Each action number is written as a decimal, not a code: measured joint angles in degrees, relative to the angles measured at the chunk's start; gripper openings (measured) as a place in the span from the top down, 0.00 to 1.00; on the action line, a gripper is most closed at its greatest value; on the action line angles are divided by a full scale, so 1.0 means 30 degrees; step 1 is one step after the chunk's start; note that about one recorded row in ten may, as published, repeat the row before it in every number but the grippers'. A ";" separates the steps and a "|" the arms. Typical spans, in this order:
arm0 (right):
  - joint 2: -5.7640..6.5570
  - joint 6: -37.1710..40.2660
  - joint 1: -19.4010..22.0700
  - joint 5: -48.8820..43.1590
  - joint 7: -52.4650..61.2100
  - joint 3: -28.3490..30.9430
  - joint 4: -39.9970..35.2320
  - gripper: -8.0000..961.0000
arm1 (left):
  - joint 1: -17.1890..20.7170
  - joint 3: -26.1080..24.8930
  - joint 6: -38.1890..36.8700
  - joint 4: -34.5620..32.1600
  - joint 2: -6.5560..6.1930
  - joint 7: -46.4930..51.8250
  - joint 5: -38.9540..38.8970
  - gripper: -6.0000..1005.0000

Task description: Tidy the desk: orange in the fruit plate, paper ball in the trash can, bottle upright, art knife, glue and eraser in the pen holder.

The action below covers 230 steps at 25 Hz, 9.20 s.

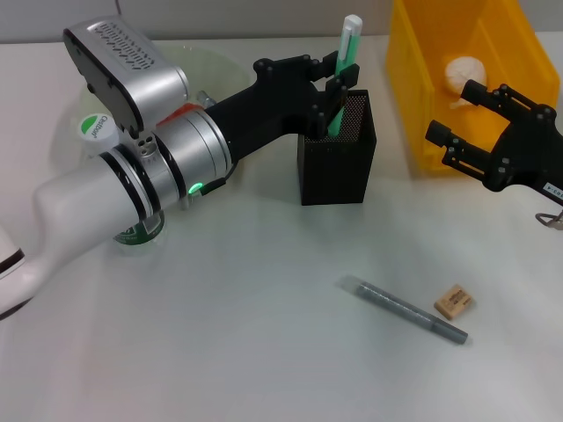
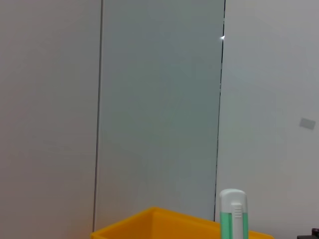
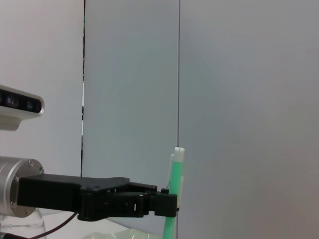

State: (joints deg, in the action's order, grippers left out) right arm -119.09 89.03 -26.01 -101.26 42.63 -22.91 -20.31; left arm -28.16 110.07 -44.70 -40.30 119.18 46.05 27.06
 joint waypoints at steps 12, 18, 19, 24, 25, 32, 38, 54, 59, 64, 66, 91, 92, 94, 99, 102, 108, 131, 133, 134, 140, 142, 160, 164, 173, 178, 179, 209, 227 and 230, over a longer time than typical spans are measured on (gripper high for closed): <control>0.0000 0.0031 0.0029 0.0005 -0.0040 0.0056 0.0062 0.23 | -0.0114 0.0043 0.0479 -0.0013 0.0001 0.0034 0.0001 0.66; 0.0000 0.0050 0.0002 0.0006 -0.0037 0.0100 0.0090 0.23 | 0.0196 -0.0207 -0.1065 -0.0247 -0.0048 0.0246 0.0020 0.66; -0.0001 0.0050 -0.0017 0.0007 -0.0022 0.0103 0.0103 0.23 | 0.0421 -0.0243 -0.1933 -0.0514 -0.0151 0.0588 0.0122 0.66; -0.0025 0.0098 -0.0277 0.0037 0.0366 0.0120 0.0271 0.23 | 0.1601 -0.1333 -0.5630 -0.1563 -0.0564 0.1957 0.1150 0.64; -0.0027 0.0096 -0.0343 0.0075 0.0456 0.0126 0.0321 0.23 | 0.1601 -0.1333 -0.5630 -0.1563 -0.0564 0.1957 0.1150 0.63; -0.0079 0.0368 -0.0634 0.1452 0.0581 -0.0018 0.0903 0.23 | 0.3005 -0.7106 -1.0287 -0.1468 -0.0812 0.2749 0.5861 0.50; -0.0137 0.0863 -0.0926 0.2201 -0.0025 0.0014 0.2648 0.23 | 0.2853 -1.1618 -1.1598 -0.1353 -0.1155 0.4184 0.8611 0.51; -0.0010 0.5330 0.0866 0.1673 0.0706 -0.0084 0.2476 0.23 | 0.3350 -1.3066 -1.5034 -0.1546 -0.0171 0.3322 1.1352 0.51; -0.0004 0.6984 0.2974 0.0970 0.7391 -0.0095 -0.3764 0.23 | 0.2990 -1.2540 -1.6041 -0.0736 -0.0172 0.3516 1.1395 0.51; 0.0002 0.7793 0.3514 -0.0542 1.1593 -0.0102 -0.8159 0.23 | 0.3081 -1.2026 -1.7013 -0.0655 -0.0236 0.3518 1.1597 0.51; 0.0002 0.7970 0.3512 -0.0797 1.2127 -0.0100 -0.8772 0.23 | 0.3121 -1.1888 -1.7238 -0.0575 -0.0258 0.3547 1.1852 0.51; 0.0418 0.8510 0.1247 -0.7639 2.1562 -0.2226 -1.5785 0.23 | 0.4356 -1.3790 -1.7364 0.1871 -0.0671 0.4650 1.7494 0.51; 0.0513 0.8454 0.0979 -0.8167 2.2069 -0.2362 -1.6027 0.23 | 0.4450 -1.3847 -1.7331 0.1939 -0.0633 0.4549 1.7495 0.51; 0.0970 0.8204 -0.0257 -0.9991 2.4723 -0.3172 -1.6187 0.23 | 0.4489 -1.3873 -1.7324 0.2102 -0.0629 0.4431 1.7532 0.51; 0.1480 0.7485 -0.2674 -1.3012 2.8726 -0.5436 -1.5352 0.23 | 0.4494 -1.3836 -1.7122 0.2505 -0.0632 0.4194 1.7699 0.51; 0.1582 0.7039 -0.3717 -1.4294 2.9964 -0.6411 -1.4599 0.23 | 0.4507 -1.3681 -1.7064 0.2794 -0.0688 0.3735 1.7760 0.51; 0.1552 0.5910 -0.6240 -1.6869 3.1359 -0.8380 -1.1849 0.23 | 0.4540 -1.3792 -1.7143 0.2838 -0.0669 0.3537 1.9509 0.51; 0.0467 0.1272 -0.9185 -1.7619 3.3184 -1.4507 -0.7475 0.23 | 0.4510 -1.3839 -1.6239 0.3033 -0.0406 0.3516 2.0220 0.51; 0.0440 0.1421 -0.9295 -1.7773 3.3413 -1.4797 -0.7451 0.23 | 0.4477 -1.3839 -1.6154 0.3033 -0.0394 0.3516 2.0220 0.51; 0.0429 0.1523 -0.9323 -1.7868 3.3503 -1.4876 -0.7463 0.23 | 0.4461 -1.3839 -1.6125 0.3033 -0.0391 0.3516 2.0218 0.51; 0.0354 0.2479 -0.9379 -1.8148 3.3993 -1.4916 -0.7558 0.23 | 0.4394 -1.3838 -1.5953 0.3033 -0.0368 0.3515 2.0218 0.51; 0.0340 0.2645 -0.9384 -1.8360 3.4132 -1.4921 -0.7574 0.23 | 0.4380 -1.3839 -1.5844 0.3033 -0.0355 0.3516 2.0219 0.51; 0.0039 0.2897 -0.9445 -1.9314 3.4492 -1.5155 -0.7428 0.23 | 0.4297 -1.3815 -1.5332 0.3033 -0.0256 0.3487 2.0218 0.51; 0.0030 0.2847 -0.9481 -1.9332 3.4494 -1.5434 -0.7360 0.23 | 0.4292 -1.3791 -1.5331 0.3032 -0.0257 0.3486 2.0219 0.51; -0.0022 0.2814 -0.9864 -1.9334 3.4679 -1.5926 -0.7249 0.23 | 0.4287 -1.3835 -1.5332 0.3054 -0.0264 0.3466 2.0218 0.51; -0.0088 0.2627 -1.0165 -1.9334 3.4743 -1.6222 -0.6874 0.24 | 0.4159 -1.3840 -1.5334 0.3416 -0.0264 0.3143 2.0186 0.51; -0.0088 0.2555 -1.0250 -1.9334 3.4745 -1.6226 -0.6714 0.24 | 0.4111 -1.3840 -1.5334 0.3585 -0.0263 0.2954 2.0161 0.51; -0.0146 0.1800 -1.0751 -1.9215 3.4745 -1.6916 -0.5739 0.24 | 0.4053 -1.3838 -1.5334 0.3792 -0.0232 0.2696 2.0066 0.51; -0.0173 0.1595 -1.0912 -1.9190 3.4709 -1.6945 -0.5262 0.24 | 0.4054 -1.3838 -1.5332 0.3795 -0.0234 0.2696 2.0072 0.52; -0.0175 0.1593 -1.0931 -1.9184 3.4661 -1.6944 -0.5263 0.29 | 0.4054 -1.3839 -1.5332 0.3794 -0.0234 0.2695 2.0072 0.52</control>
State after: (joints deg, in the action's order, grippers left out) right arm -119.62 93.81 -58.81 -158.81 146.61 -73.74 -36.10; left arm -15.99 68.55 -90.70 -28.91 118.47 54.14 87.28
